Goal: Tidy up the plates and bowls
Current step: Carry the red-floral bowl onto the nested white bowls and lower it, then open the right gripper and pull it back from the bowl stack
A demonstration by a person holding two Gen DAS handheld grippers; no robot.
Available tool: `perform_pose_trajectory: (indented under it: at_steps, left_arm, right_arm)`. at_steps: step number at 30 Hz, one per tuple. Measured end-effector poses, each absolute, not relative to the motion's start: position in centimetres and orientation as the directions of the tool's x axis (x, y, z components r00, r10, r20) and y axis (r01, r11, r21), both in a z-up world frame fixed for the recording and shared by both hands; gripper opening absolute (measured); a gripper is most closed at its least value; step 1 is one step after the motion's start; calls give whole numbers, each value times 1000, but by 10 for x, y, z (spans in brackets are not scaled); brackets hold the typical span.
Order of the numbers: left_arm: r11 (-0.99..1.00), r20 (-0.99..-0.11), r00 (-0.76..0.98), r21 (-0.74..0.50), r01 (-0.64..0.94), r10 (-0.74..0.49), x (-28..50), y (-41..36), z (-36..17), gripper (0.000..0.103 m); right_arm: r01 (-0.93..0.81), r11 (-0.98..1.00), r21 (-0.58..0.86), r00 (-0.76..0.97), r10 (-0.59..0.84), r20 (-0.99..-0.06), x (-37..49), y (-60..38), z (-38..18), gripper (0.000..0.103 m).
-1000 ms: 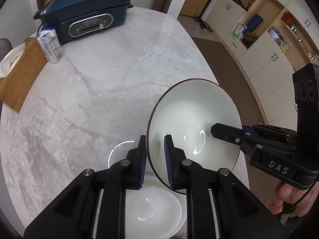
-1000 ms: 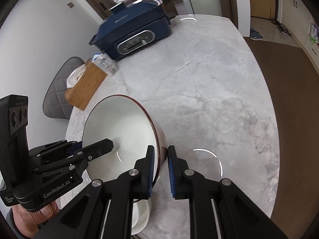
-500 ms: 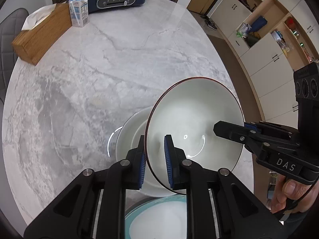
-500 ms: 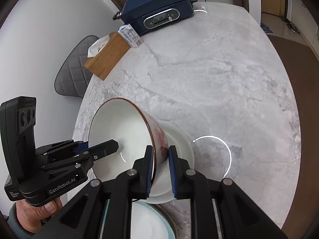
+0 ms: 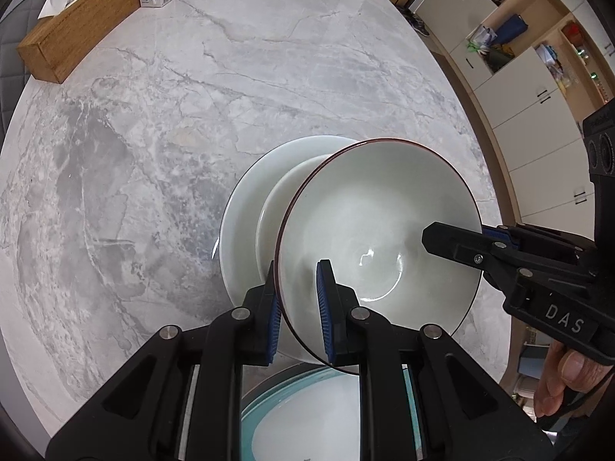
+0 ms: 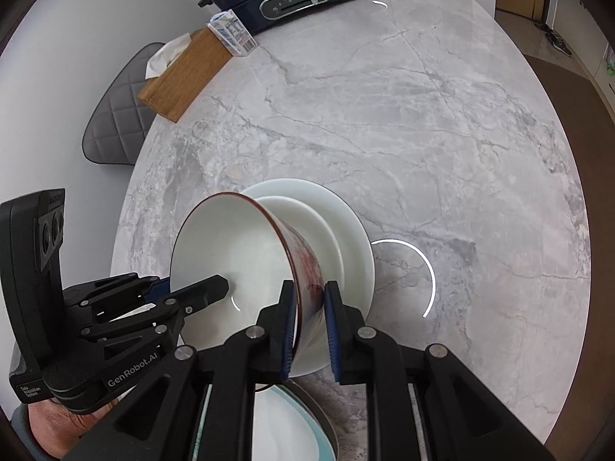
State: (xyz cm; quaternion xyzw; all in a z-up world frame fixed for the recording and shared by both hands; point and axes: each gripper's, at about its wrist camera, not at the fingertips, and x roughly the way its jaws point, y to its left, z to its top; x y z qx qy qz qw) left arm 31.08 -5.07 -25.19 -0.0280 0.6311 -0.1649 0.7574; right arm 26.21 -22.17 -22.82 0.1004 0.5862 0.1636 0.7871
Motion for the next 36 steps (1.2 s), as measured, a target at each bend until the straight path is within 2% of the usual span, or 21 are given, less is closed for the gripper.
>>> perform_pose_trajectory:
  at_steps: [5, 10, 13, 14, 15, 18, 19, 20, 21, 27, 32, 36]
  left_arm:
    - [947, -951, 149, -238, 216, -272, 316, -53, -259, 15]
    - [950, -947, 155, -251, 185, -281, 322, -50, -261, 20]
    - [944, -940, 157, -274, 183, -303, 324, -51, -258, 37]
    - [939, -934, 157, -290, 186, -320, 323, -52, -256, 50]
    - [937, -932, 161, -296, 186, -326, 322, -53, -254, 58]
    - [935, -922, 179, -316, 162, -343, 321, -48, -246, 66]
    - [930, -915, 184, -337, 146, -360, 320, -45, -244, 69]
    - [928, -909, 196, -346, 135, -368, 321, -42, -242, 77]
    - [926, -902, 211, -355, 132, -376, 321, -40, -238, 81]
    - [903, -868, 250, -406, 143, -430, 325, -34, -214, 82]
    - [904, -858, 285, -415, 105, -427, 320, -6, -198, 85]
    - [901, -860, 284, -431, 43, -425, 309, 33, -208, 86]
  right_arm:
    - [-148, 936, 318, 253, 347, -903, 265, -219, -235, 15]
    - [-172, 941, 291, 251, 327, -911, 269, -214, -237, 15]
    - [-196, 946, 257, 256, 303, -918, 270, -209, -233, 16]
    - [-202, 948, 248, 262, 296, -919, 270, -207, -232, 18]
    - [-206, 947, 246, 264, 296, -918, 270, -207, -231, 19]
    - [-201, 947, 250, 280, 300, -912, 269, -210, -225, 26]
    - [-195, 947, 256, 288, 305, -908, 269, -213, -222, 33]
    - [-189, 948, 257, 296, 304, -906, 269, -215, -221, 40]
    - [-181, 949, 259, 302, 304, -903, 269, -218, -219, 42]
    - [-165, 942, 291, 320, 330, -888, 266, -227, -215, 43]
    - [-144, 934, 327, 346, 357, -868, 260, -238, -214, 68]
    - [-123, 928, 353, 355, 373, -857, 259, -250, -217, 73]
